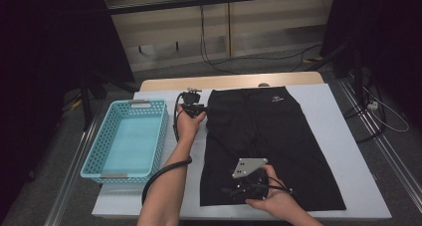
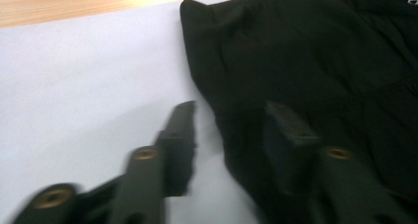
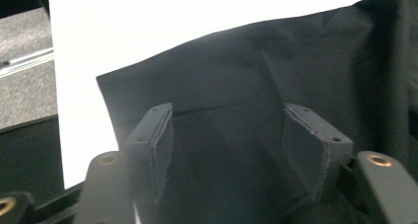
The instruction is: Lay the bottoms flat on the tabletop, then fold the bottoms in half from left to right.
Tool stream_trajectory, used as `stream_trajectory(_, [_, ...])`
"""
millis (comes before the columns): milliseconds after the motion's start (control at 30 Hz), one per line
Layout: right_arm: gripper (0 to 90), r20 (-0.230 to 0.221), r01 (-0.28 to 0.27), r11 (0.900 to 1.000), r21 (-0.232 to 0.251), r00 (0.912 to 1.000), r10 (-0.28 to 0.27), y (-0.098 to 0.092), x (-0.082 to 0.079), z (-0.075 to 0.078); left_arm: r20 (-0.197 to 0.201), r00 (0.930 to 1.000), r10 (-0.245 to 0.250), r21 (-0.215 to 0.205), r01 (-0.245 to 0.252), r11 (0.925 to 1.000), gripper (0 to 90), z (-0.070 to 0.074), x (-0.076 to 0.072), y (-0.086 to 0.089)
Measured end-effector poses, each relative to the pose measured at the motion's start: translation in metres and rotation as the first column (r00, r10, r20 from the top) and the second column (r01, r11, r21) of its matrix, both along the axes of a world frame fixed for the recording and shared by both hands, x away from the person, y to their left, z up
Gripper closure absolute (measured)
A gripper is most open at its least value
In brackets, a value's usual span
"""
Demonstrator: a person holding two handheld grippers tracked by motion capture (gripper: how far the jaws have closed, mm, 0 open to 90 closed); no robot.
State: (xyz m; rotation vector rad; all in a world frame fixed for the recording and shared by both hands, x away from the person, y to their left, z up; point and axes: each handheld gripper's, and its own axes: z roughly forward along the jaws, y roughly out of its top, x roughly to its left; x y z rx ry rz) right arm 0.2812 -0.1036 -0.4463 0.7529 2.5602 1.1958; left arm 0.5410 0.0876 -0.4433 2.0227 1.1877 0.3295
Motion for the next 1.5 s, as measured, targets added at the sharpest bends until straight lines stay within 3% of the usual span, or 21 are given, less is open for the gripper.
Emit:
stream_trajectory(167, [29.2, -0.018, 0.044, 0.999, 0.021, 0.9989, -0.044, 0.0, 0.004, -0.003, -0.007, 0.9997, -0.024, 0.005, 0.024, 0.9997, 32.5, 0.009, -0.004, 0.001])
stream_trajectory(467, [23.1, -0.029, 0.086, 0.994, 0.064, 0.996, -0.084, 0.002, 0.006, -0.002, -0.024, 0.9996, -0.016, -0.008, 0.016, 0.9998, 21.8, 0.021, -0.014, 0.012])
stream_trajectory(700, [19.5, -0.034, 0.097, 0.99, 0.102, 0.995, -0.094, 0.009, 0.005, -0.001, -0.045, 0.999, -0.005, -0.012, 0.004, 0.9999, 17.8, 0.023, -0.021, 0.024])
stream_trajectory(900, [17.9, -0.019, 0.094, 0.991, 0.092, 0.9955, -0.092, 0.014, 0.003, -0.002, -0.058, 0.9983, -0.008, -0.017, 0.007, 0.9998, 15.9, 0.022, -0.022, 0.03])
stream_trajectory(1100, [16.5, -0.037, 0.078, 0.991, 0.108, 0.9966, -0.074, 0.019, 0.003, -0.003, -0.059, 0.9982, -0.013, -0.023, 0.012, 0.9997, 14.9, 0.024, -0.024, 0.031])
stream_trajectory(1500, [21.9, -0.027, 0.031, 0.993, 0.113, 0.9992, -0.028, 0.034, 0.003, -0.004, -0.057, 0.9983, -0.016, -0.011, 0.015, 0.9998, 14.5, 0.031, -0.03, 0.039])
